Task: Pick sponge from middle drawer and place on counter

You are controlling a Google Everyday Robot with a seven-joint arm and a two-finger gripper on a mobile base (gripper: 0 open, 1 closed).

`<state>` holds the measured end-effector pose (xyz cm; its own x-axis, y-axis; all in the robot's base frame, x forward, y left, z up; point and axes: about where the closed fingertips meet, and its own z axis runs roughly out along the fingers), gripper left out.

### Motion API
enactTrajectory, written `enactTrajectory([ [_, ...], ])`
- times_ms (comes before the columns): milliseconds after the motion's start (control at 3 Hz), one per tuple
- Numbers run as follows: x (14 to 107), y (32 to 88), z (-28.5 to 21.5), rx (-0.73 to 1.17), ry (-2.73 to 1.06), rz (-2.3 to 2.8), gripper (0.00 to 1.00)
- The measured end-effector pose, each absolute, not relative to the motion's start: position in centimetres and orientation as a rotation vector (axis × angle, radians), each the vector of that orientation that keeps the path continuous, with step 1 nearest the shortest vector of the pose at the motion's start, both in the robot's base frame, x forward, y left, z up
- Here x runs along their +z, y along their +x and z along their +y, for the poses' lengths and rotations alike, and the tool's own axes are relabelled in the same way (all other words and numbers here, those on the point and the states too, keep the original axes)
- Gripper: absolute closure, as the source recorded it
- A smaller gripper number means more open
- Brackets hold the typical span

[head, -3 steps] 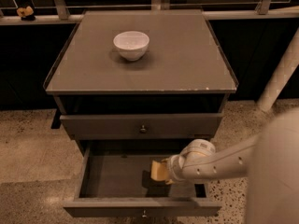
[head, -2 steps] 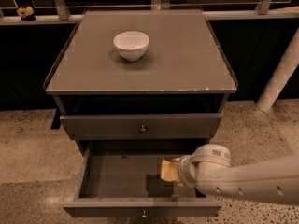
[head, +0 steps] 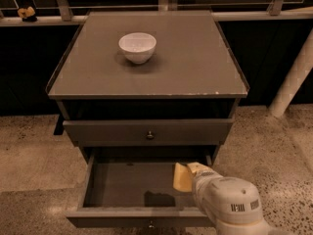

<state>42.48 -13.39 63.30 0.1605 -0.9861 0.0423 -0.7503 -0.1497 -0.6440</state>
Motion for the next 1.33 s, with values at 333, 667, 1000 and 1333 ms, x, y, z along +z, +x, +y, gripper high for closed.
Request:
enactTrajectory([
  [333,65.0,42.2,-10.2,-0.644,-1.932,1.604,1.00],
  [667,66.0,42.9,-10.7,-0.694,-1.927,1.586,1.00],
  [1000,71.0,45.3,-12.3,-0.836,-1.851,1.552,1.00],
  [1333,77.7,47.9,-15.0,-0.998,-1.731,1.535,1.00],
])
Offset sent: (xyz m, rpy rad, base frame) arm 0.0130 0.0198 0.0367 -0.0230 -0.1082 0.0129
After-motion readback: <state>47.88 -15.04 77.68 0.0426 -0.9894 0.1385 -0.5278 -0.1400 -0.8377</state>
